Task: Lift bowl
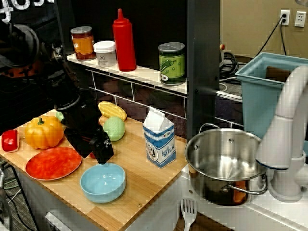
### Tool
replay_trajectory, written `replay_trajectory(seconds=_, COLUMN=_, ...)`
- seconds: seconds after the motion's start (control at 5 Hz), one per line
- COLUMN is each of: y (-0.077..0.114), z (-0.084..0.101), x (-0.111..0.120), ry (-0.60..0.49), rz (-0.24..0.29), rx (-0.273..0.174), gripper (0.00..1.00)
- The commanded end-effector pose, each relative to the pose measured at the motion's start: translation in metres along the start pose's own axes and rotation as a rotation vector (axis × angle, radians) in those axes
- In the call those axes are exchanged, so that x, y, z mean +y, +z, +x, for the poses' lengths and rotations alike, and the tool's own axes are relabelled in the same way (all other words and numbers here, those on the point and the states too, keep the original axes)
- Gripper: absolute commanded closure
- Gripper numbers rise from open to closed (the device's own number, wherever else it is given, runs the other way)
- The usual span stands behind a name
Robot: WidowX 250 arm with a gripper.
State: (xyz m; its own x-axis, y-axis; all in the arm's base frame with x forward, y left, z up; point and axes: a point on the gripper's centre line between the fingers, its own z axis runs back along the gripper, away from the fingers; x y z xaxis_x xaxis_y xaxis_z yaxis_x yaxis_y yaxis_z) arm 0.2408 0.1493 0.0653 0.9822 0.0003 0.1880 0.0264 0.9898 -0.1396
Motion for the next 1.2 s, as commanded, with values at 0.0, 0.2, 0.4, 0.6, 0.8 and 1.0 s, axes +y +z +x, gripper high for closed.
replay_trajectory(seconds=0.0, y=0.004, z=0.009, x=0.015, ry=-0.036, rz=0.065, rx=-0.010, gripper=0.00)
replay_trajectory(seconds=0.2, y=0.005, z=0.005, x=0.020, ry=-0.056, rz=0.077, rx=-0.006, gripper=0.00)
replay_trajectory(seconds=0.4, y=0.007, z=-0.003, x=0.019, ry=-0.077, rz=0.070, rx=-0.006, gripper=0.00)
replay_trajectory(seconds=0.6, y=0.006, z=-0.014, x=0.019, ry=-0.101, rz=0.061, rx=-0.016, gripper=0.00)
replay_trajectory(seconds=0.8, y=-0.005, z=-0.026, x=0.022, ry=-0.089, rz=0.069, rx=-0.030, gripper=0.00)
replay_trajectory(seconds=1.0, y=-0.015, z=-0.032, x=0.027, ry=-0.065, rz=0.071, rx=-0.036, gripper=0.00)
